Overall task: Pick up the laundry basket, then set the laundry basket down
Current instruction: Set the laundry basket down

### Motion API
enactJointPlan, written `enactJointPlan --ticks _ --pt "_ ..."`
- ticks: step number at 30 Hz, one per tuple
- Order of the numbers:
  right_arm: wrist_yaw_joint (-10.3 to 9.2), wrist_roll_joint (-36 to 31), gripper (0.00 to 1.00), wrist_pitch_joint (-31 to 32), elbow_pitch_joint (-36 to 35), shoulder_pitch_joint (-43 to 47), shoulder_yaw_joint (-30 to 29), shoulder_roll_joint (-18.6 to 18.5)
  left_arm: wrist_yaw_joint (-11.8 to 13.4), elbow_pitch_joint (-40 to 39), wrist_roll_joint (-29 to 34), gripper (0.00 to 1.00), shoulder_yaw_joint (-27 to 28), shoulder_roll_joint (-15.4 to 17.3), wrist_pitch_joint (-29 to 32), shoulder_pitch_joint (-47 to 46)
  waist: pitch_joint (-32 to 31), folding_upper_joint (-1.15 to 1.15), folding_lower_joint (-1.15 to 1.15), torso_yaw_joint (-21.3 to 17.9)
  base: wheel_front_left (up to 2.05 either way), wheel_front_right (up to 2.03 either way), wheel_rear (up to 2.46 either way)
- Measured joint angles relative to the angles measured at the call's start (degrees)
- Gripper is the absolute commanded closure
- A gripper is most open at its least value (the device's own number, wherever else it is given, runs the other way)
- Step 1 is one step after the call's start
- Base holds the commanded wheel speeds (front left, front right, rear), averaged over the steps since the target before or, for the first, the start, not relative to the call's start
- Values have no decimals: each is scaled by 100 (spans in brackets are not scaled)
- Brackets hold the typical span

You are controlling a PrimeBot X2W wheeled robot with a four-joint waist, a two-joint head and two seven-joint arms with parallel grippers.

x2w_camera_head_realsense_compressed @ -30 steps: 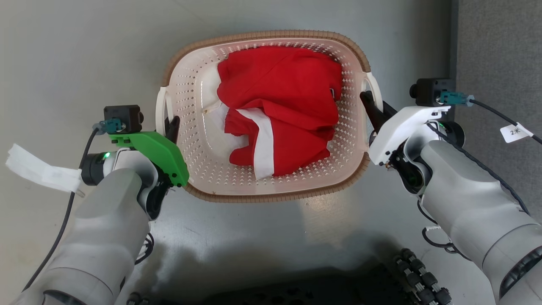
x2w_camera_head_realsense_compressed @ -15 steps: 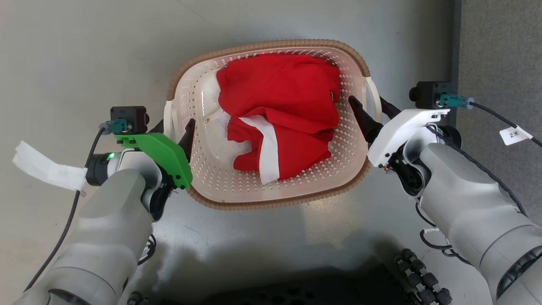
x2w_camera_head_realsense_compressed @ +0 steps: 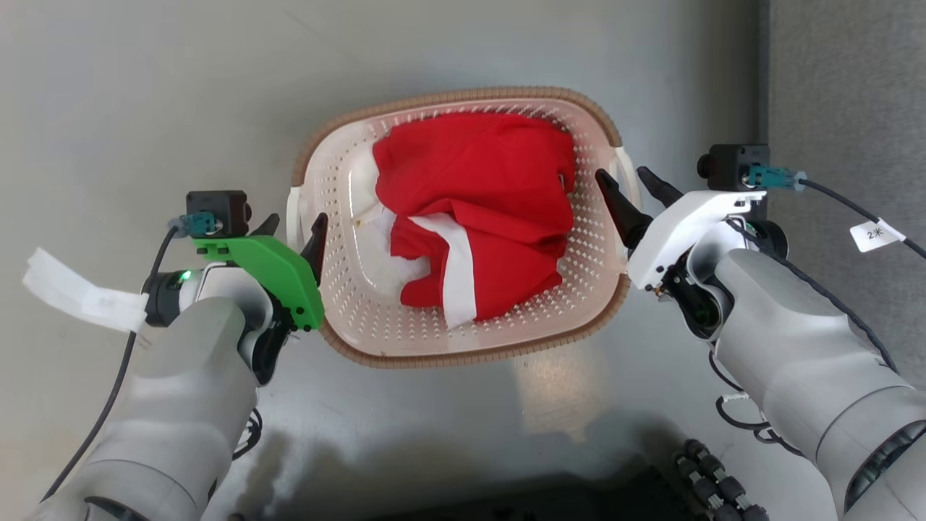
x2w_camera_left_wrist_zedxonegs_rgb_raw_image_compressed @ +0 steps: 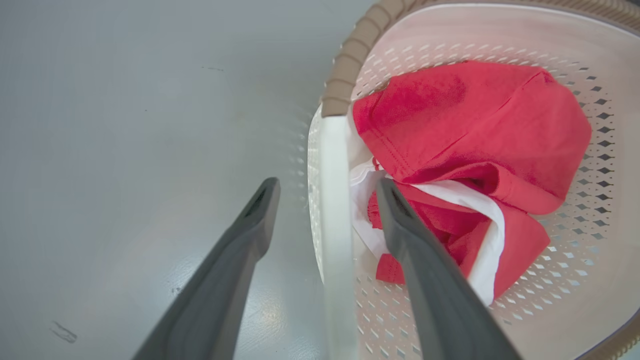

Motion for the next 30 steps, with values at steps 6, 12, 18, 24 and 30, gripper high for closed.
enactJointPlan --ticks 6,12,18,24,30 --pt "0 46 0 0 19 27 3 42 0 16 -38 0 -19 53 -74 142 -322 0 0 -39 0 0 0" --pt "0 73 0 -7 1 171 19 102 0 13 -73 0 -36 90 -143 332 -659 0 0 -81 0 0 0" --pt "0 18 0 -7 -202 226 -44 2 0 -118 -87 0 -76 125 -226 461 -1110 0 0 -134 0 0 0" --pt "0 -286 0 -7 -442 239 -180 -166 0 -323 -56 0 -168 232 -307 578 -1584 0 0 -178 0 0 0" --pt "0 -506 0 -8 -725 431 -461 -288 -1 -541 -22 0 -185 244 -326 810 -2071 0 0 -194 0 0 0"
